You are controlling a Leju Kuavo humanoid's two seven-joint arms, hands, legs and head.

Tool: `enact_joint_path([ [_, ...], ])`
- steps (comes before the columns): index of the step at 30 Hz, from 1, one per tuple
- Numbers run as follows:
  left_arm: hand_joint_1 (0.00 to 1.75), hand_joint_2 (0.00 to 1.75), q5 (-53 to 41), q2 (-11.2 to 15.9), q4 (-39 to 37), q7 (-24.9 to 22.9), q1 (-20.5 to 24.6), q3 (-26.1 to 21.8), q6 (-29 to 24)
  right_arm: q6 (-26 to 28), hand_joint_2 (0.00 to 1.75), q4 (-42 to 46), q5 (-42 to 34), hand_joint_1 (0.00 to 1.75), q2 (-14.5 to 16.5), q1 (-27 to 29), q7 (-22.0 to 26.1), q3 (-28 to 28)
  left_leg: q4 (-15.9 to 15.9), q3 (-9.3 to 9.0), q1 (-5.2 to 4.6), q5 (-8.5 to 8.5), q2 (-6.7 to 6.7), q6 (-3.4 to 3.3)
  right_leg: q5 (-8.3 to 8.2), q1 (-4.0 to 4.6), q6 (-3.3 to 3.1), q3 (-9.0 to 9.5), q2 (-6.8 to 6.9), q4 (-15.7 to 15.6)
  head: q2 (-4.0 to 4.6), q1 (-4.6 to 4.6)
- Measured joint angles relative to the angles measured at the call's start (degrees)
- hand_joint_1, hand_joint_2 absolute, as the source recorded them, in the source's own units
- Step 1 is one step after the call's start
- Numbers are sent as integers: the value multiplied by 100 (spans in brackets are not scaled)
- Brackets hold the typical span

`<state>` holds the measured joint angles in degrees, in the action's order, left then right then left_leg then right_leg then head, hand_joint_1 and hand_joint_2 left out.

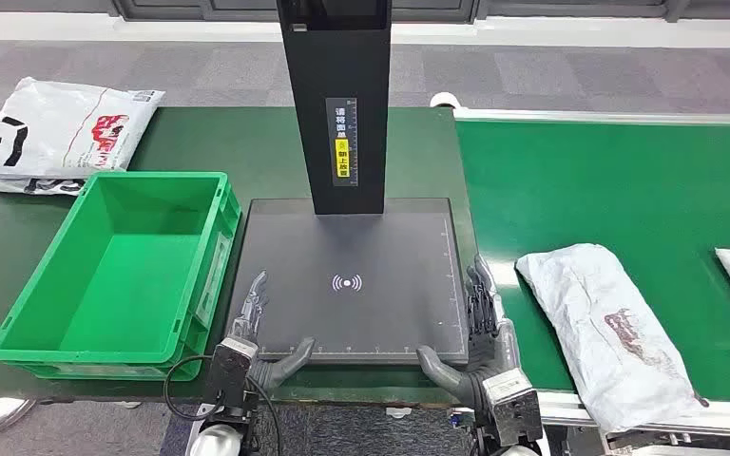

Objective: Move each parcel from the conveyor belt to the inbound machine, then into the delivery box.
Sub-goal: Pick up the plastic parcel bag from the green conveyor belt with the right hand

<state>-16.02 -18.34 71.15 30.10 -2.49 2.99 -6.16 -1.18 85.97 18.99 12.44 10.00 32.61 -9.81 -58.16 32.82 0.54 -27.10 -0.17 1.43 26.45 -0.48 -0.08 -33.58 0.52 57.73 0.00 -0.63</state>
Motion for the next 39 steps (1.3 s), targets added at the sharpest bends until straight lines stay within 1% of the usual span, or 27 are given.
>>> enact_joint_path([
  [6,0,175,0,0,-1,0,0,0,0,0,175,1,1,0,0,0,-1,0,0,0,0,0,0,0,0,0,0,0,0,0,0,0],
  [8,0,175,57,9,2,-13,0,-6,-68,147,175,-47,177,0,-51,-106,-168,33,3,18,0,-1,-5,0,-1,0,-1,1,-4,0,0,1],
  [9,0,175,136,29,6,-26,7,-32,-131,397,175,-239,489,0,-162,-385,-446,85,3,30,0,-3,-22,0,-11,-1,-2,-6,-21,0,0,-1],
  [10,0,175,242,57,9,-42,29,-76,-189,821,175,-597,1045,0,-373,-846,-958,205,-2,35,-4,0,-47,-8,-25,-6,4,-21,-46,0,0,-5],
  [11,0,175,345,88,11,-51,63,-139,-204,1390,175,-1107,1773,0,-656,-1454,-1682,441,-8,44,-10,11,-67,-23,-41,-11,16,-36,-65,0,0,-10],
  [13,0,175,456,143,10,-44,131,-317,-91,2566,175,-2498,3166,0,-1218,-2749,-3254,1202,-20,52,-20,46,-50,-54,-67,-22,45,-55,-51,-3,0,-14],
  [14,0,175,469,175,9,-38,144,-418,-22,2941,175,-3180,3552,0,-1434,-3268,-3814,1620,-22,65,-22,62,-24,-62,-77,-24,52,-53,-25,-4,0,-11],
  [15,0,175,475,211,6,-35,146,-521,22,3113,175,-3805,3730,0,-1604,-3682,-4075,1954,-23,69,-24,70,-5,-62,-86,-26,53,-53,-7,-6,0,-10],
  [16,0,175,479,243,0,-35,150,-609,44,3128,175,-4309,3774,0,-1737,-3970,-4108,2180,-25,71,-27,73,-1,-61,-93,-29,52,-52,-3,-6,0,-11],
  [17,0,175,481,269,-7,-34,160,-668,54,3077,175,-4676,3771,0,-1836,-4153,-3986,2313,-25,72,-30,74,-5,-61,-99,-31,51,-55,-5,-5,0,-13],
  [19,0,175,477,284,-16,-31,183,-731,64,3044,175,-5238,3776,0,-1931,-4348,-3721,2457,-22,76,-33,74,-9,-60,-102,-34,51,-61,-8,-4,0,-15],
  [20,0,175,479,285,-19,-30,186,-752,60,3063,175,-5440,3797,0,-1943,-4411,-3671,2501,-19,92,-34,75,-6,-60,-101,-34,51,-62,-6,-2,0,-14],
  [22,0,175,562,304,-16,-33,167,-839,40,3037,175,-5750,3953,0,-1867,-4595,-3777,2548,-11,127,-33,78,-3,-58,-98,-34,48,-68,-2,4,0,-14],
  [25,0,175,812,398,-4,-33,112,-1119,122,2846,175,-6057,4469,0,-1559,-5100,-4386,2553,-6,103,-33,78,-48,-36,-103,-30,31,-100,-48,9,0,-15],
  [27,0,175,852,435,-2,-24,95,-1273,199,2773,175,-6174,4634,0,-1408,-5334,-4572,2553,-6,88,-32,83,-54,-24,-106,-20,21,-107,-58,10,0,-17],
  [31,0,175,796,446,5,-16,64,-1451,253,2743,175,-6331,4686,0,-1271,-5538,-4490,2553,-4,103,-21,98,-3,-12,-102,-13,16,-105,-10,11,0,-17],
  [39,0,175,770,446,17,-15,54,-1540,275,2743,175,-6455,4704,0,-1170,-5626,-4464,2553,-4,106,-17,98,-1,-13,-103,-16,17,-104,-7,10,0,-17],
])
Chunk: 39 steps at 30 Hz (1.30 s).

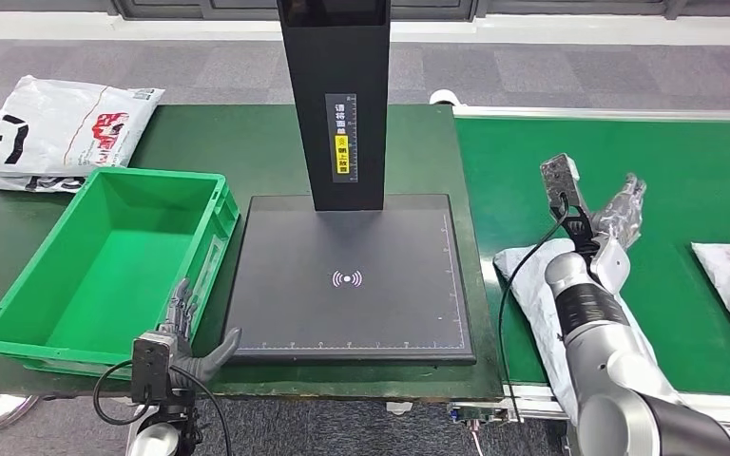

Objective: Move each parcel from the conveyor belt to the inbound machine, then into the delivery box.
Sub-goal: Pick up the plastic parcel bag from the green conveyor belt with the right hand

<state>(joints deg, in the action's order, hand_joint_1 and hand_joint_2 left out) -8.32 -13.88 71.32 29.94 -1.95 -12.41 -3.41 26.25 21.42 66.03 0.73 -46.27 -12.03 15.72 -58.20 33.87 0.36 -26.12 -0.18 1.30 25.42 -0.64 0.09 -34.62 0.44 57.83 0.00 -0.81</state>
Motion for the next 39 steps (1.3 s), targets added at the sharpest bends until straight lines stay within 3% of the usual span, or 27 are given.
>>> enact_joint_path([
  [5,0,175,-130,-92,124,74,-78,-89,3,-31,175,-29,-109,0,0,31,281,17,-6,-17,-5,-5,-12,3,0,2,0,-13,-15,-8,0,-2],
  [7,0,175,-464,-247,208,6,-89,-10,-29,157,175,-21,-507,0,-242,249,536,140,-13,-29,-6,-11,26,-8,20,6,13,5,25,-18,0,-7],
  [11,0,175,-654,-459,107,-72,53,462,-601,221,175,-40,-1089,0,-901,830,1503,659,-13,-5,-4,-9,146,-36,43,-6,29,69,151,-19,0,-1],
  [15,0,175,-579,-463,47,-71,97,643,-646,270,175,-46,-965,0,-1105,1042,1420,899,-13,-20,-17,-35,15,-41,23,-19,31,36,25,-19,0,-2],
  [22,0,175,-551,-463,22,-70,120,766,-627,242,175,-48,-847,0,-1219,1130,1262,1069,-12,-21,-17,-34,1,-39,21,-18,31,29,11,-18,0,-2],
  [24,0,175,-550,-463,15,-71,128,782,-592,-92,175,-51,-679,0,-1234,1126,1072,1079,-12,-22,-16,-34,0,-39,21,-17,31,29,9,-17,0,-2],
  [28,0,175,-528,-463,-27,-91,200,808,-507,-1309,175,-84,28,0,-1256,1180,588,1045,-13,-22,-17,-34,3,-39,21,-18,31,29,9,-17,0,-2],
  [32,0,175,-467,-463,-92,-109,286,808,-426,-2122,175,-138,728,0,-1257,1366,535,886,-12,-21,-16,-34,6,-40,21,-18,31,30,12,-17,0,-2],
  [39,0,175,-419,-461,-220,-64,433,808,-350,-2402,175,-170,987,0,-1236,1711,1009,708,-12,-19,-16,-35,8,-40,22,-17,31,30,12,-17,0,-2],
])
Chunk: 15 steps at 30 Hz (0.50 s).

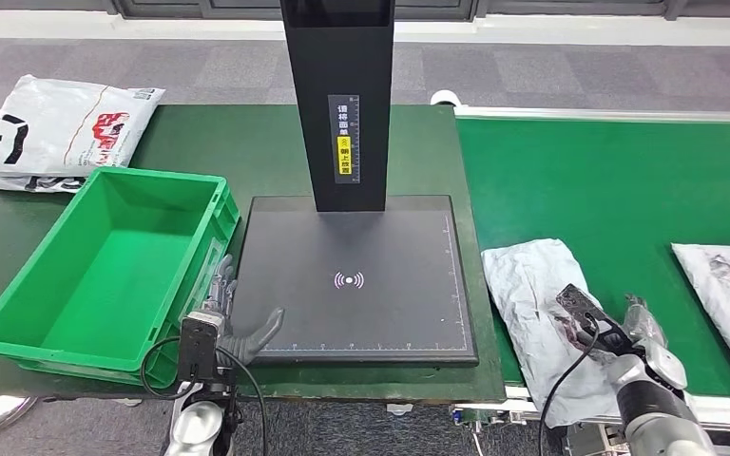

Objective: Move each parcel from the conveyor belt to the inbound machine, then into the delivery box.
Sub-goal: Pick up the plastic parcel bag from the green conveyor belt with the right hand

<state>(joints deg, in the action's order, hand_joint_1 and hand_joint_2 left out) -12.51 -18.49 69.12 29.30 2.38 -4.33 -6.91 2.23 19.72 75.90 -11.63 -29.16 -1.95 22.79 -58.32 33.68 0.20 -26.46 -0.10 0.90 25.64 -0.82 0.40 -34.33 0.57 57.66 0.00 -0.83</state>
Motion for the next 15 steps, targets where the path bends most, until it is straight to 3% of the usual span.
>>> enact_joint_path([
  [1,0,175,1,0,-14,3,8,0,1,-3,175,0,1,0,0,10,2,-4,0,0,0,0,-1,0,0,0,0,0,0,0,0,0],
  [5,0,175,1,-1,-60,11,35,0,3,-13,0,-2,-24,0,1,26,56,-15,0,0,0,1,-1,0,0,0,0,2,1,0,0,0],
  [9,0,175,-2,-2,-88,29,60,0,8,231,0,-9,-315,0,80,12,763,-21,0,-1,0,1,-14,0,-4,-1,-1,1,-8,2,0,1],
  [15,0,175,-65,-4,-89,45,63,0,27,569,0,-9,-730,0,334,-117,1416,97,1,-1,1,6,-8,1,-5,1,-3,1,-5,2,0,0],
])
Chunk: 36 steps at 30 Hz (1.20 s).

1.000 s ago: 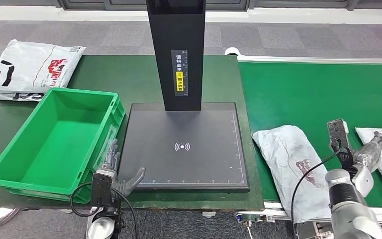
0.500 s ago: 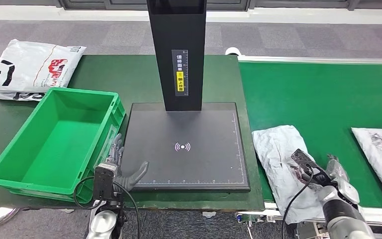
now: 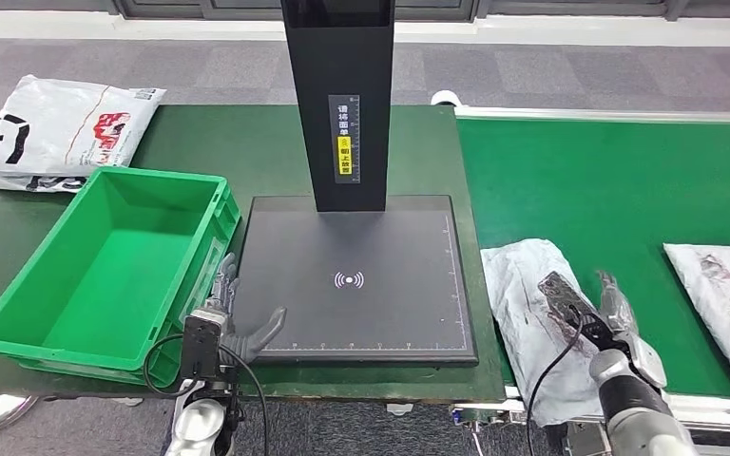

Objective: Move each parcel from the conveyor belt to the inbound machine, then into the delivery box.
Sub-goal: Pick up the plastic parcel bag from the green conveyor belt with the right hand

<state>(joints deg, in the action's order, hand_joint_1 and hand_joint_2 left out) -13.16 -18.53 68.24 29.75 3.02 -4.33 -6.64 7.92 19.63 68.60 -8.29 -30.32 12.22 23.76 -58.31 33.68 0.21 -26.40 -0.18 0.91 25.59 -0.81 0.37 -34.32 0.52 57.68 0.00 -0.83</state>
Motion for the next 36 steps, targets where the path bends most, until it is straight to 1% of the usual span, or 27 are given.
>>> enact_joint_path([
  [5,0,175,-17,0,0,2,-1,0,4,63,0,0,-277,0,119,-65,255,165,0,2,0,0,0,0,0,0,0,0,0,0,0,0],
  [7,0,175,-48,-1,0,2,-1,0,4,12,0,0,-746,0,183,-87,634,344,0,3,0,0,0,0,0,-1,0,0,-1,0,0,1],
  [10,0,175,-108,-2,0,4,0,9,-5,-471,0,0,-1672,0,313,-131,1487,741,0,2,0,0,-1,0,0,0,0,-1,-2,0,0,1],
  [11,0,175,-121,-2,0,6,2,22,-11,-621,0,0,-1869,0,358,-139,1687,864,0,2,0,0,-1,0,0,0,0,-1,-2,0,0,1],
  [13,0,175,-129,-2,-1,10,7,54,-19,-758,0,0,-2027,0,433,-146,1851,1050,0,2,0,0,2,0,0,0,0,-1,0,0,0,0],
  [17,0,175,-131,-2,-2,10,11,85,-21,-811,0,0,-2079,0,523,-156,1884,1307,0,2,0,0,1,0,0,0,0,-1,0,0,0,0],
  [21,0,175,-137,-2,-2,12,12,88,-20,-897,0,0,-2112,0,568,-161,1906,1435,0,2,0,0,1,0,0,0,0,-1,-1,0,0,0],
  [25,0,175,-184,-2,-17,40,18,109,-28,-1209,0,0,-2232,0,795,-122,1938,1491,0,0,1,-1,-5,1,0,1,0,-3,-7,0,0,1],
  [28,0,175,-191,-2,-31,53,24,139,-38,-1170,0,-1,-2234,0,1001,-51,1921,1497,1,0,1,-1,-7,2,0,1,0,-7,-9,0,0,0],
  [30,0,175,-192,-2,-37,54,25,146,-40,-1165,0,-2,-2234,0,1083,-29,1920,1500,1,2,2,1,-2,2,0,1,-1,-8,-4,1,0,0],
  [36,0,175,-192,-2,-53,54,27,149,-40,-1160,0,-2,-2235,0,1151,-25,1917,1504,0,2,0,1,-6,0,0,-1,0,-7,-9,1,0,0],
])
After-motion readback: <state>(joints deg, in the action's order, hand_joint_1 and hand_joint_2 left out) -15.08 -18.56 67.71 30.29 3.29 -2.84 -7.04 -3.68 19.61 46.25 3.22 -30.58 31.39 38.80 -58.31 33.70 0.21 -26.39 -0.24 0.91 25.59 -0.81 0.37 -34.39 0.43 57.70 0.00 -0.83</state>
